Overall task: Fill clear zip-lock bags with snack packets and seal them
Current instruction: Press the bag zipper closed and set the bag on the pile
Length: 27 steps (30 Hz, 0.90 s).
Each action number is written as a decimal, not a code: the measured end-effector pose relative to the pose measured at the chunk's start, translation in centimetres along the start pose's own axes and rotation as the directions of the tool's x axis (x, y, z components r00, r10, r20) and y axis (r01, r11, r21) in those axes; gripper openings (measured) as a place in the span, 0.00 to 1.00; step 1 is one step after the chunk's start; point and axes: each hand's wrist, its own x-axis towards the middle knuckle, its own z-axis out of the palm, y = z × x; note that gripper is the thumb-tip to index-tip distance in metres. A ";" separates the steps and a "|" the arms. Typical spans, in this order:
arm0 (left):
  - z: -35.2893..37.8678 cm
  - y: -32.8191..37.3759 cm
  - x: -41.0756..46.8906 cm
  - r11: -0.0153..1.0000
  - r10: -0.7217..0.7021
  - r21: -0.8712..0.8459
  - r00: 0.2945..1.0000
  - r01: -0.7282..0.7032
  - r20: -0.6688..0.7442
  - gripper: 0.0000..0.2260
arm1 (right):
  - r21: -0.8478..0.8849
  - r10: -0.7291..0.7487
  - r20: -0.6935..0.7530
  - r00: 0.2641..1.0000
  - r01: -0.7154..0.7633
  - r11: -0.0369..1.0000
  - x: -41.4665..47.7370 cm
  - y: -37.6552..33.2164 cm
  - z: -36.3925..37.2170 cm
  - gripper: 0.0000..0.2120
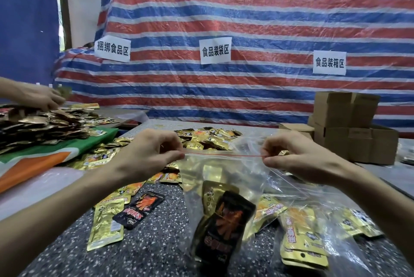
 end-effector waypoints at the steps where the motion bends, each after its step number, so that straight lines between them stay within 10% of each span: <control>1: 0.1 0.2 -0.1 1.000 0.018 0.003 1.000 -0.018 -0.012 0.07 | 0.000 -0.002 0.020 1.000 0.002 1.000 -0.1 -0.2 -0.1 0.11; 5: 0.1 1.0 -0.4 0.998 0.063 -0.006 0.998 -0.064 -0.029 0.07 | 0.097 -0.001 0.085 0.996 -0.008 0.995 -0.4 -0.9 0.0 0.06; 11: 0.7 2.4 -0.5 0.984 0.175 0.026 0.985 -0.175 0.005 0.07 | 0.050 -0.113 0.070 0.991 0.110 0.993 1.9 -4.0 2.0 0.33; 18: 0.4 2.7 -0.8 0.968 0.240 0.074 0.971 -0.241 0.021 0.06 | -0.062 -0.213 0.076 0.974 0.217 0.974 4.8 -5.9 4.4 0.06; 27: -0.3 2.8 0.0 0.993 0.116 0.011 0.993 -0.116 0.016 0.03 | 0.117 -0.265 0.030 0.964 0.260 0.959 5.8 -5.9 4.6 0.04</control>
